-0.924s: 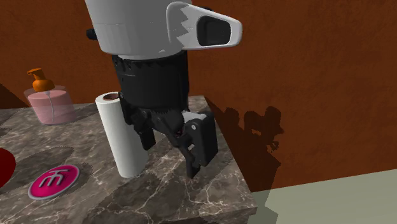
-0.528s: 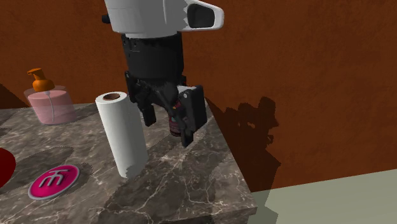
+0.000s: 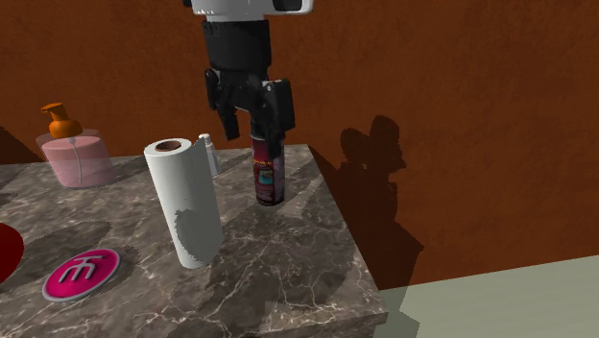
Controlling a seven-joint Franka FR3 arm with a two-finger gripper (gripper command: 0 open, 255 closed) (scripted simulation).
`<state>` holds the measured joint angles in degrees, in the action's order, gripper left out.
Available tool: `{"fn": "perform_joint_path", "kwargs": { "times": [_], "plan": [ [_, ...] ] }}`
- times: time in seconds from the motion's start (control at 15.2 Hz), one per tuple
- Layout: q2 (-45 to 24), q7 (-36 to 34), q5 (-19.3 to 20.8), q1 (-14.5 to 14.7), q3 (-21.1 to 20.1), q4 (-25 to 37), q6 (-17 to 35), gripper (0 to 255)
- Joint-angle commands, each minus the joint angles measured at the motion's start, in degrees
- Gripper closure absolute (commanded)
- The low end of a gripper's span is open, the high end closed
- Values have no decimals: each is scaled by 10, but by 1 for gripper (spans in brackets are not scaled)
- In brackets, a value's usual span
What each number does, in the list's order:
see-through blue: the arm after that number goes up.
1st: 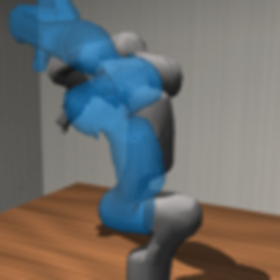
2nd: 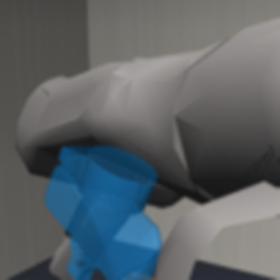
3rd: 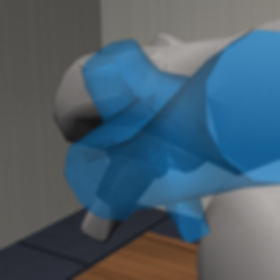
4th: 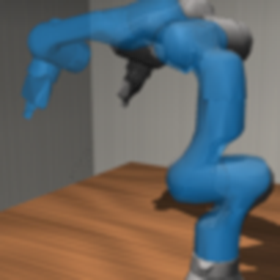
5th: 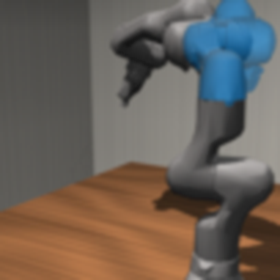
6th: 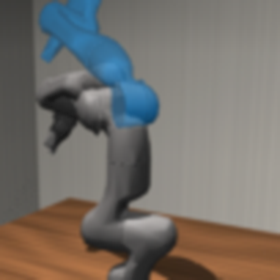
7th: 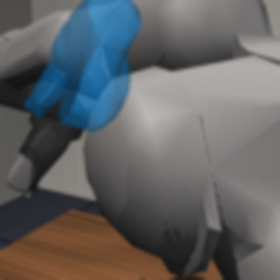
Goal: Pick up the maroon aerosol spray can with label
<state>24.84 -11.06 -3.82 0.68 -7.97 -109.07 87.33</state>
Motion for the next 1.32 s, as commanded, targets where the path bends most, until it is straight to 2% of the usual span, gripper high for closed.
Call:
{"fn": "perform_joint_path", "kwargs": {
  "times": [0.0, 0.26, 0.53, 0.59, 1.06, 1.19, 1.25],
  "plan": [
    [-42, -30, -1, 1, -17, 44, -4, 0],
    [-132, -89, 8, 7, -49, 151, -25, 0],
    [-236, -149, 31, 20, -78, 282, -59, 0],
    [-239, -151, 32, 21, -78, 286, -60, 0],
    [-211, -145, 24, 19, -75, 192, 7, 0],
    [-211, -145, 24, 19, -75, 192, 7, 0],
    [-212, -145, 24, 19, -75, 194, 6, 255]
  ]
}}
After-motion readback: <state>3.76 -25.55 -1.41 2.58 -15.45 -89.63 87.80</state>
